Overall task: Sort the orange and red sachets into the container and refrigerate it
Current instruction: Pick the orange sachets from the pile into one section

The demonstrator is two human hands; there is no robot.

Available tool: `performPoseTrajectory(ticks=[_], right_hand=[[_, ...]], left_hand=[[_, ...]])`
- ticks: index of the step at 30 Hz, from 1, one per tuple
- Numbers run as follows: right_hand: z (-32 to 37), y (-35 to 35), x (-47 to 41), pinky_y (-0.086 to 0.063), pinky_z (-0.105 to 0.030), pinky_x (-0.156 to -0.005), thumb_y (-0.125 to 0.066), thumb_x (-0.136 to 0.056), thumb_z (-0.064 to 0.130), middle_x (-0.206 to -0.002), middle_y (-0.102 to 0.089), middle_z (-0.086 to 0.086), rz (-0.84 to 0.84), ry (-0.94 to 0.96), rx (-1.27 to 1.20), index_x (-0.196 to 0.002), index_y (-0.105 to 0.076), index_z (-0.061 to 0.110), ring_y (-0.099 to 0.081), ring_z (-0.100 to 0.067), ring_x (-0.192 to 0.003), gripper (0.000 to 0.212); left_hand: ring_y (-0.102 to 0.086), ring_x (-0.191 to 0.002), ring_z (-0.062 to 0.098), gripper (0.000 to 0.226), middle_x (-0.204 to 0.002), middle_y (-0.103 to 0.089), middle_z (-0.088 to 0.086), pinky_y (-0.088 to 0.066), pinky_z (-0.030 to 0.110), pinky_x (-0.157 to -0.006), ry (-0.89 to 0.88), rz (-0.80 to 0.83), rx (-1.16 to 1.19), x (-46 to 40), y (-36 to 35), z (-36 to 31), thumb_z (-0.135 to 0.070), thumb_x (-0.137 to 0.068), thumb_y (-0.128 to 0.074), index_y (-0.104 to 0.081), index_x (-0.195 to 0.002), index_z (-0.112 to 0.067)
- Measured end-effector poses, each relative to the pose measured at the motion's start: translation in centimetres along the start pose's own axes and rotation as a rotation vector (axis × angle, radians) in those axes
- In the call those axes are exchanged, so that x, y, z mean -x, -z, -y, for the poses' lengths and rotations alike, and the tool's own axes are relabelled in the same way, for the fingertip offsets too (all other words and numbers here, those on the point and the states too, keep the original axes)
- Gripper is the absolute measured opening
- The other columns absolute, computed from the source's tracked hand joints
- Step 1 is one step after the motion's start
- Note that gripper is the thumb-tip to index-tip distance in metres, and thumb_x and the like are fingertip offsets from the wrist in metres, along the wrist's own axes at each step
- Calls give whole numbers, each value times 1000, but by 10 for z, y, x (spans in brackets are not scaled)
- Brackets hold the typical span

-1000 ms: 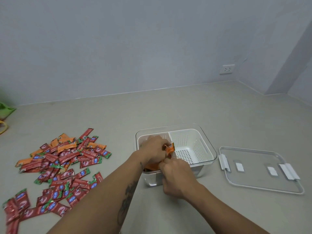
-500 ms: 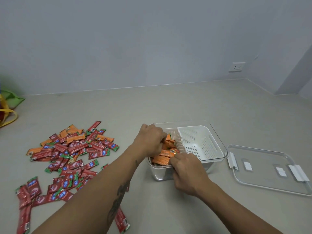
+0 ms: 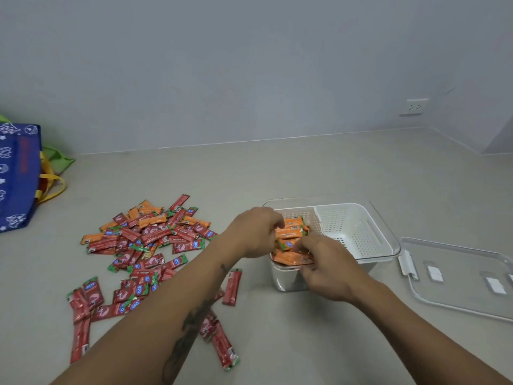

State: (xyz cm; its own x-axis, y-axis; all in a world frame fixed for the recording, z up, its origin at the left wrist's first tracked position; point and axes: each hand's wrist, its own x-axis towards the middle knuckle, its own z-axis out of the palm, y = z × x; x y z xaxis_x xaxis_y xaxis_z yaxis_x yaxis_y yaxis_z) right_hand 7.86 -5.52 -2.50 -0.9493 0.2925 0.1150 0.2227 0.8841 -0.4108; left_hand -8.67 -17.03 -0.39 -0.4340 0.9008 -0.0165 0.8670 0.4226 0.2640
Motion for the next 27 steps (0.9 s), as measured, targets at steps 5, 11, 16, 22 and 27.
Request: performPoseTrajectory(ticks=[5, 11, 16, 22, 27], right_hand=[[50, 0, -33, -47, -27, -86, -61, -82, 23, -105, -58, 11, -29, 59, -163, -116, -63, 24, -56, -9, -93, 34], [114, -41, -86, -47, -32, -86, -59, -83, 20, -102, -57, 7, 64, 124, -145, -119, -62, 22, -54, -11, -87, 36], [147, -94, -121, -47, -33, -83, -57, -84, 16, -107, -58, -2, 245, 73, -75, -118, -60, 17, -54, -20, -94, 34], [165, -126, -162, -50, -35, -84, -60, -88, 14, -103, -57, -2, 353, -6, -38, -111, -61, 14, -59, -26, -101, 23], [176, -145, -216, -52, -39, -89, -59, -90, 21, -121, -62, -10, 380, -65, 26, -124, -58, 10, -59, -28, -107, 36]], left_hand=[[-59, -103, 15, 31, -112, -66, -2, -49, 34, -93, 106, -144, 195, 47, 16, 54, -11, -92, -49, -66, -117, -20], [-63, -100, 18, 30, -113, -66, 0, -53, 34, -88, 348, -102, 309, 112, 15, 137, -10, -93, -49, -67, -115, -19], [-64, -94, 17, 27, -113, -64, -2, -57, 38, -83, 492, -74, 348, 158, -1, 197, -14, -96, -49, -66, -115, -23], [-61, -97, 13, 28, -120, -64, 0, -54, 32, -87, 568, -50, 372, 179, -13, 250, -15, -97, -50, -67, -117, -23], [-61, -88, 13, 27, -117, -66, 0, -53, 33, -82, 630, -66, 368, 162, -27, 287, -17, -98, -47, -68, -115, -22]])
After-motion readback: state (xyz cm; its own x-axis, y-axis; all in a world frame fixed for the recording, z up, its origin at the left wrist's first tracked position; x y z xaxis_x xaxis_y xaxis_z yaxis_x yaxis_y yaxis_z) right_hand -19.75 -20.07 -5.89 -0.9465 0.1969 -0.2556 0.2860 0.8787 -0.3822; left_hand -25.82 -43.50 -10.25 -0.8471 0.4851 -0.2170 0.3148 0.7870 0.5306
